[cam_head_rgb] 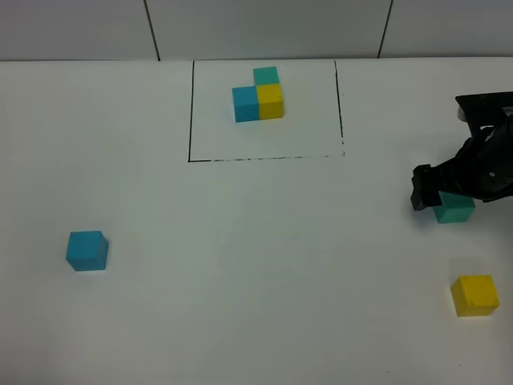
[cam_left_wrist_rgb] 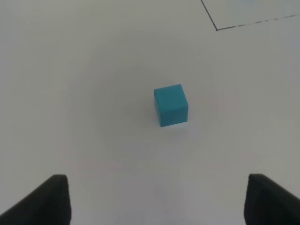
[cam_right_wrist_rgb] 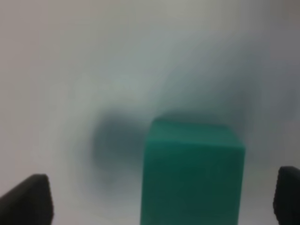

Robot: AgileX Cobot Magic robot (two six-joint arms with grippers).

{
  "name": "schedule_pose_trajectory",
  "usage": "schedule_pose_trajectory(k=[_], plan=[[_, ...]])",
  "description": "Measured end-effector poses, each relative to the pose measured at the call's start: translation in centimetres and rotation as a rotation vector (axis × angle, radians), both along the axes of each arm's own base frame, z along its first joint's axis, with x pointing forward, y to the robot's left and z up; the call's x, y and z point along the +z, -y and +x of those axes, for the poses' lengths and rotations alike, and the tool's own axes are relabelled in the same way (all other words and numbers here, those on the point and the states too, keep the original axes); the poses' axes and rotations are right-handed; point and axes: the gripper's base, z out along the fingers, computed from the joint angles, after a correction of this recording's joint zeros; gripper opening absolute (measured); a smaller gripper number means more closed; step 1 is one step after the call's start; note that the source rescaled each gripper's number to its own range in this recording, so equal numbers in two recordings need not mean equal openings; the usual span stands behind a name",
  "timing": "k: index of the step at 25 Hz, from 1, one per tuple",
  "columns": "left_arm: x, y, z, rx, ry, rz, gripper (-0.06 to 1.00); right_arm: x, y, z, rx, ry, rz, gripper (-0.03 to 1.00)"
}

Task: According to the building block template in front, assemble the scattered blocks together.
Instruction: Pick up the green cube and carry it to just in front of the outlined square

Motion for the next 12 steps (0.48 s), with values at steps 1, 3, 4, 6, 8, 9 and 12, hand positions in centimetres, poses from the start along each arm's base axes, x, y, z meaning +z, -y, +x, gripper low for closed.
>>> schedule_pose_trajectory(k=[1,3,4,6,8,9,12], plan=[[0.0,0.0,0.0,0.000,0.000,0.000,0.86,-0.3,0.0,0.1,-0.001,-0.003,-0.001,0.90],[0.0,0.0,0.0,0.000,0.000,0.000,0.86,-0.7,0.0,0.2,-0.002,-0.006,-0.002,0.90],[0.0,0.0,0.0,0.000,0.000,0.000,0.86,-0.9,0.0,0.2,-0.002,-0.003,-0.002,0.90],[0.0,0.0,0.0,0.000,0.000,0.000,0.86,-1.2,0.0,0.3,-0.003,-0.003,-0.003,0.89],[0.0,0.0,0.0,0.000,0.000,0.000,0.86,-1.5,0.0,0.4,-0.004,-0.005,-0.004,0.88],[0.0,0.0,0.0,0.000,0.000,0.000,0.86,-1.6,0.0,0.4,-0.004,-0.007,-0.004,0.87],[0.0,0.0,0.0,0.000,0.000,0.000,0.86,-2.0,0.0,0.5,-0.004,-0.016,-0.005,0.79]])
